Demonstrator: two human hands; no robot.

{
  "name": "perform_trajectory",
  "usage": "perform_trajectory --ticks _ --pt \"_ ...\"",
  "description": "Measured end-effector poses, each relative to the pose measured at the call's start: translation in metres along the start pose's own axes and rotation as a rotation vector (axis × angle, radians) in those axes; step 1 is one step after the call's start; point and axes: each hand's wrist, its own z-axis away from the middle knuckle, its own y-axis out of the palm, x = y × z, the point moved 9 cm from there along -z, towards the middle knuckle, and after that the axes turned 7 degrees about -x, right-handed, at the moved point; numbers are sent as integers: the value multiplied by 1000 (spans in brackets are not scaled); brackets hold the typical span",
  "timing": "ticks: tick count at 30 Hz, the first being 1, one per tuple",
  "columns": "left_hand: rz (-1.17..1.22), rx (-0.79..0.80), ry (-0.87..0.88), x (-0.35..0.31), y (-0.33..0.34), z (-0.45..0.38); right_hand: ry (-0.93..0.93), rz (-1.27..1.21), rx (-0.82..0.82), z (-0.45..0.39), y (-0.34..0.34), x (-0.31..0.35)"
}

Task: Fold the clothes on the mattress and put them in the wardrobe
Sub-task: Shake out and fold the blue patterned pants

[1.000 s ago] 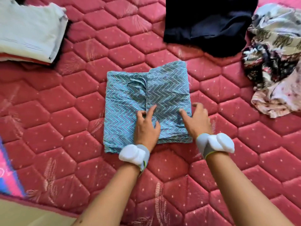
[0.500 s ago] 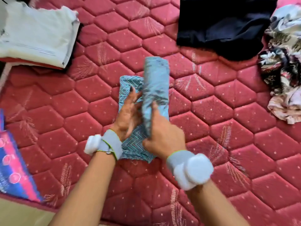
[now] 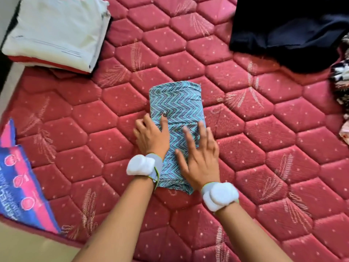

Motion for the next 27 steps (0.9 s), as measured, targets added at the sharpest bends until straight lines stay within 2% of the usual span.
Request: perform_trajectory --ticks 3,5,7,8,10,12,14,16,17,19,21,23,25,27 --pt "212 171 -101 0 18 2 10 25 185 15 31 1" --pt "515 334 -257 2 24 4 118 -59 175 6 20 1" --pt "871 550 -389 -4 24 12 201 -259 77 -14 -3 6" --pt "966 636 -387 -11 20 17 257 -476 76 -26 -7 10" --pt "1001 693 -266 -32 0 23 444 -1134 158 -48 -12 24" --pt "969 650 -44 -61 -22 29 612 -1677 298 -59 -18 44" --pt "798 591 221 -91 -38 42 698 -1869 411 -64 -30 54" --pt "554 515 336 -104 -33 53 799 -1970 395 -61 -26 35" --pt "451 510 348 -105 -25 59 876 -1946 345 -56 -20 17" --pt "283 536 374 -99 -2 73 1080 -1672 248 -33 3 -29" --pt "202 405 463 -88 4 79 1179 -1358 209 -9 15 -72" --pt "175 157 523 -68 -2 77 1158 -1247 235 -2 17 -89" --pt "34 -50 490 -38 -5 79 1071 -1134 267 -10 12 -86" --pt "-125 -29 425 -15 8 94 891 -880 216 -26 2 -83"
